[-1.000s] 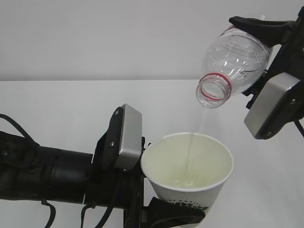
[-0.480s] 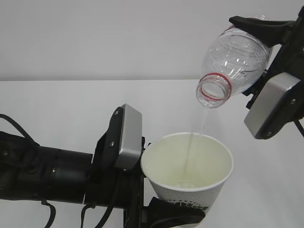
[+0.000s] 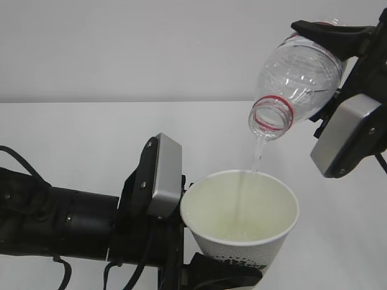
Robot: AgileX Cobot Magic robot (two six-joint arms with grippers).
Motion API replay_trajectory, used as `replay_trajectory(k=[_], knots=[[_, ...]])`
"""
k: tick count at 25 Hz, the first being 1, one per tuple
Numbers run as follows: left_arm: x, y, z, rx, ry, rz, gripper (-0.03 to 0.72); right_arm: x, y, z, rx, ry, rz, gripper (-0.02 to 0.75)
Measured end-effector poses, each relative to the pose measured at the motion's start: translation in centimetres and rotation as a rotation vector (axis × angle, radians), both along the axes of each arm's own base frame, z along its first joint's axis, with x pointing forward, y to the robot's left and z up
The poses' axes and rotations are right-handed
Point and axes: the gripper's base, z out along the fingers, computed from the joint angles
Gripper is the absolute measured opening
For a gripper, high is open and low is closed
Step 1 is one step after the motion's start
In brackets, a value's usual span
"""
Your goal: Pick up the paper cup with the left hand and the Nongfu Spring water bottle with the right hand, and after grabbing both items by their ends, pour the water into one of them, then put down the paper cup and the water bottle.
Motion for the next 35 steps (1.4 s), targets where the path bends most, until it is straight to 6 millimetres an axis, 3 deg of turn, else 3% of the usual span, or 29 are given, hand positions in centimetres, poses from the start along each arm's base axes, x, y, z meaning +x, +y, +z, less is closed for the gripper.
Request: replay_trajectory(k=[35], knots=[[-0.05,-0.03,-0.02,0.002,0.000,-0.001,0.498,-0.07,0.08,0.03,-0.004,-0.007,0.011,0.458]])
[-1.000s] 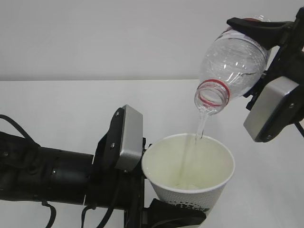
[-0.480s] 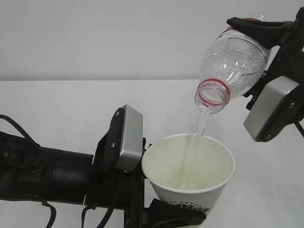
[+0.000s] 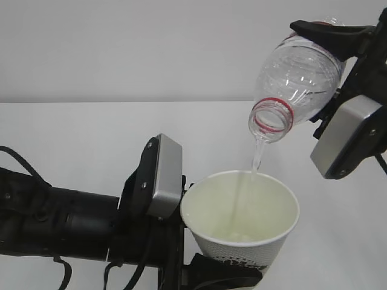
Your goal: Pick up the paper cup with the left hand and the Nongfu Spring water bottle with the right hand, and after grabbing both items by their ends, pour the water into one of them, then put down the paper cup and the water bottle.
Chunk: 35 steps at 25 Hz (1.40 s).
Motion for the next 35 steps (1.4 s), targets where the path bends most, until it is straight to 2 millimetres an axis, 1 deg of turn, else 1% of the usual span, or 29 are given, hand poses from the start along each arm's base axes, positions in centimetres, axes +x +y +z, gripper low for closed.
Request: replay_trajectory(k=[35], knots=[[0.00,0.00,0.00,0.000,0.000,0.000,0.498,-0.02,0.01,0.06,0.004,-0.005,0.002,0.458]])
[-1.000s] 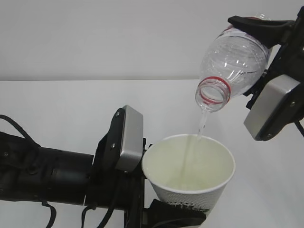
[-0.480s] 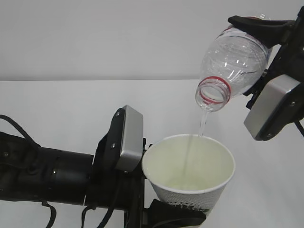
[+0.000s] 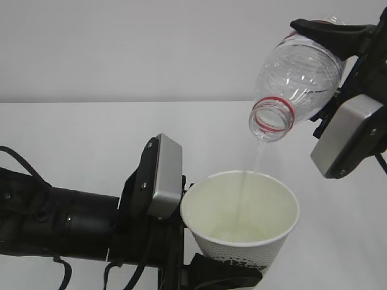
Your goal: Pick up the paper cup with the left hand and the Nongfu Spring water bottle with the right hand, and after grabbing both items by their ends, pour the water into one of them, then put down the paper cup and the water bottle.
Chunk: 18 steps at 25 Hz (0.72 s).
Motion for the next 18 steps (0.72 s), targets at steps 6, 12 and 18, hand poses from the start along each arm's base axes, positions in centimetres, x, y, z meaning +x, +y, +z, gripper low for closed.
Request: replay_trajectory(k=[6,12,18], knots=[[0.01,0.01,-0.02,0.002,0.000,0.001,0.498,0.00,0.00,0.01,0.001,-0.001,0.000,0.458],[0.04,0.02,-0.07,0.008,-0.001,0.004,0.498,0.00,-0.01,0.01,0.002,0.000,-0.001,0.458],[0.04,0.02,-0.07,0.008,-0.001,0.004,0.498,0.00,-0.01,0.01,0.002,0.000,-0.001,0.458]])
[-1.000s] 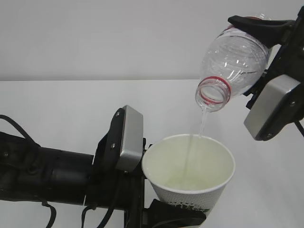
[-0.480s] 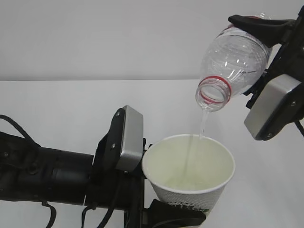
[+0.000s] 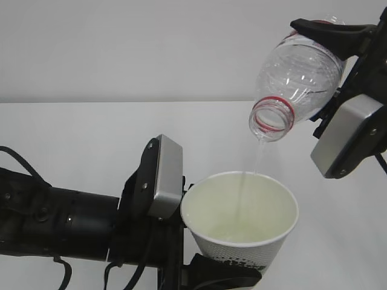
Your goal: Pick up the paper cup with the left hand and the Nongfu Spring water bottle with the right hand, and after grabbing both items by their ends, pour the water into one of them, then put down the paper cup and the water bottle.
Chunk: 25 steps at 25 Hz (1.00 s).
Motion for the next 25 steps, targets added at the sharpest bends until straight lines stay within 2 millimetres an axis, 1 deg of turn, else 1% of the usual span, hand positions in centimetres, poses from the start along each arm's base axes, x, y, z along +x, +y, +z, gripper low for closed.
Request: replay_trajectory(k=[25], knots=[[0.01,0.01,-0.03,0.003,0.000,0.002,0.498,-0.03,-0.02,0.18,0.016,-0.013,0.001,0.458]])
